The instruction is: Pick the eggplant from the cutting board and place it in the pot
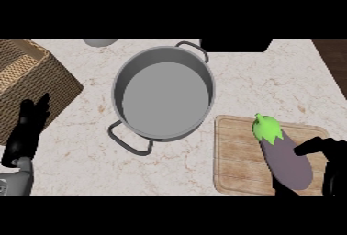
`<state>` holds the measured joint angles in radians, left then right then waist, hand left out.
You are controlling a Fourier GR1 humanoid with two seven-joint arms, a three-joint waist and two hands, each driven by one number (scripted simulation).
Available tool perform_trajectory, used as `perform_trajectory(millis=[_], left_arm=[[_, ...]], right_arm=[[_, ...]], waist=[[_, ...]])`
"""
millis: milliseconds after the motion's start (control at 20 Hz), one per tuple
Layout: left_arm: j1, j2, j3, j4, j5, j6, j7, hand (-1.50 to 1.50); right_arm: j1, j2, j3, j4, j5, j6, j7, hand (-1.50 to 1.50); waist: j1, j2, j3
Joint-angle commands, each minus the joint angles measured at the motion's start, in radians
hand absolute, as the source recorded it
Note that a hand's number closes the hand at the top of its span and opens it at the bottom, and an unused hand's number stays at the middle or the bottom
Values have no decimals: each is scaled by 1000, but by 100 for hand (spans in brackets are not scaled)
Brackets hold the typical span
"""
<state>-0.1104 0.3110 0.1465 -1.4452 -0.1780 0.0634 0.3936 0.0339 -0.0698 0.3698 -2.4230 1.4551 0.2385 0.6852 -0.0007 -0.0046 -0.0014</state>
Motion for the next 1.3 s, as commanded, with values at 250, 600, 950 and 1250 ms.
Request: perform_trajectory(millis=[250, 600, 950, 1250], left_arm=[[-6, -18, -4, 6, -11, 5, -18, 0], [4, -20, -11, -14, -8, -15, 5, 0], [-7, -37, -21, 48, -28, -6, -53, 0], [16, -45, -26, -25, -24, -9, 6, 0]], right_arm=[[-540, 69, 96, 21, 21, 285, 231, 150], [-851, 69, 36, 312, -247, 282, 476, 150], [-1066, 69, -89, 642, -399, 146, 500, 150], [-1043, 70, -93, 920, -495, -21, 403, 150]], waist=[[13, 3, -1], [29, 4, -2], [28, 8, -1], [32, 9, 1]])
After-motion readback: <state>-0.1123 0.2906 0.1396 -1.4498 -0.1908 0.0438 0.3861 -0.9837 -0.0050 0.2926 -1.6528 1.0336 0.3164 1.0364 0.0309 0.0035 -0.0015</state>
